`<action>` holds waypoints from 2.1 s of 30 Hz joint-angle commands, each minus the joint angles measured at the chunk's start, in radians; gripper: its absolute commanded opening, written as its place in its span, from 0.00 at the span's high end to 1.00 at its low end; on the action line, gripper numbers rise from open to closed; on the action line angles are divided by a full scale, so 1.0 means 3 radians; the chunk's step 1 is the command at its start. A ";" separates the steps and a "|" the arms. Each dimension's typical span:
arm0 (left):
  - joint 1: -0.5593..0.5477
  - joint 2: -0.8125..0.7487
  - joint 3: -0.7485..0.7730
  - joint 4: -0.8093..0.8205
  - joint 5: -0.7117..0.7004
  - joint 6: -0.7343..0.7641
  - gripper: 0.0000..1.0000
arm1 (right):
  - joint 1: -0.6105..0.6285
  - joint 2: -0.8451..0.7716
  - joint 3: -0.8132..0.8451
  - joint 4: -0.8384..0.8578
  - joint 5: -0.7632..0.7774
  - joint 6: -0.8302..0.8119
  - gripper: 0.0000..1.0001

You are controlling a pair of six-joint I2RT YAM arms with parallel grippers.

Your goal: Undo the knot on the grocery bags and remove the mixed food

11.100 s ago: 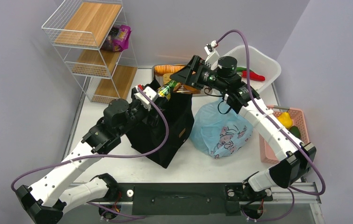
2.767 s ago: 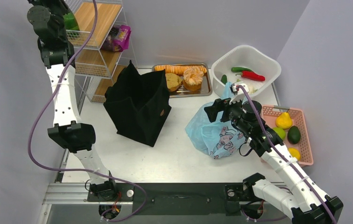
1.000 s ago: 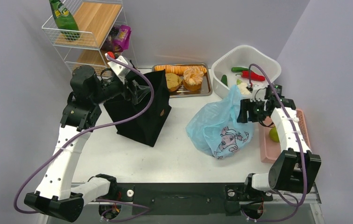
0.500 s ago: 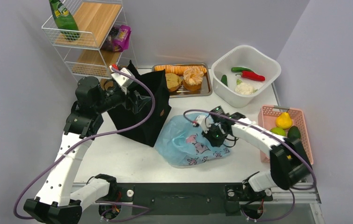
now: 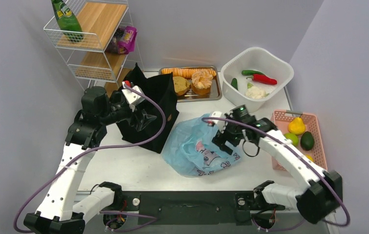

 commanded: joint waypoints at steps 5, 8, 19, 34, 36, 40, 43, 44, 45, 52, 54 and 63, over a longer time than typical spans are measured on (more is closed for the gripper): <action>-0.0051 0.0105 0.0001 -0.0020 0.0247 0.0319 0.22 | -0.0762 -0.0279 0.1014 -0.0194 -0.0834 0.0822 0.14; -0.0073 0.0153 0.0004 0.0084 0.0194 0.0306 0.22 | -0.0965 0.0038 0.1090 0.0016 -0.0731 0.1132 0.15; -0.0167 0.0180 -0.0018 0.0327 -0.0192 0.0037 0.22 | -0.0557 0.1010 0.0693 0.0858 0.0086 0.1207 0.14; 0.0129 0.0593 0.0555 0.0852 0.0067 -0.1394 0.21 | -0.0387 -0.0236 0.0512 0.0964 -0.0403 0.0090 1.00; 0.0092 0.0726 0.0725 0.0805 0.0238 -0.1265 0.21 | -0.0328 -0.0604 0.0567 0.0992 -0.0468 -0.0096 1.00; -0.0125 0.0988 0.1147 0.0602 0.0297 -0.0704 0.21 | -0.0251 -0.1054 0.0713 0.1002 -0.0658 -0.0302 1.00; -0.0287 0.1201 0.1451 0.0678 0.0481 -0.0614 0.20 | -0.0168 -0.1203 0.0856 0.1030 -0.0772 -0.0323 1.00; -0.0445 0.1238 0.1508 0.0635 0.0553 -0.0567 0.20 | -0.0103 -0.1213 0.0887 0.1093 -0.0772 -0.0298 1.00; -0.0553 0.1314 0.1615 0.0574 0.0573 -0.0408 0.20 | -0.0028 -0.1219 0.0959 0.1135 -0.0759 -0.0207 1.00; -0.1716 0.1339 0.1094 0.0665 -0.0052 -0.0063 0.19 | 0.0475 -0.1139 0.1366 0.1659 -0.0576 0.0502 1.00; -0.1786 0.1290 0.0850 0.1224 -0.0205 -0.0420 0.19 | 0.0690 -0.1128 0.1389 0.1809 -0.0475 0.0718 1.00; -0.1946 0.0961 0.0294 0.2282 -0.0315 -0.0774 0.43 | 0.1169 -0.1130 0.1465 0.2242 0.0049 0.1526 1.00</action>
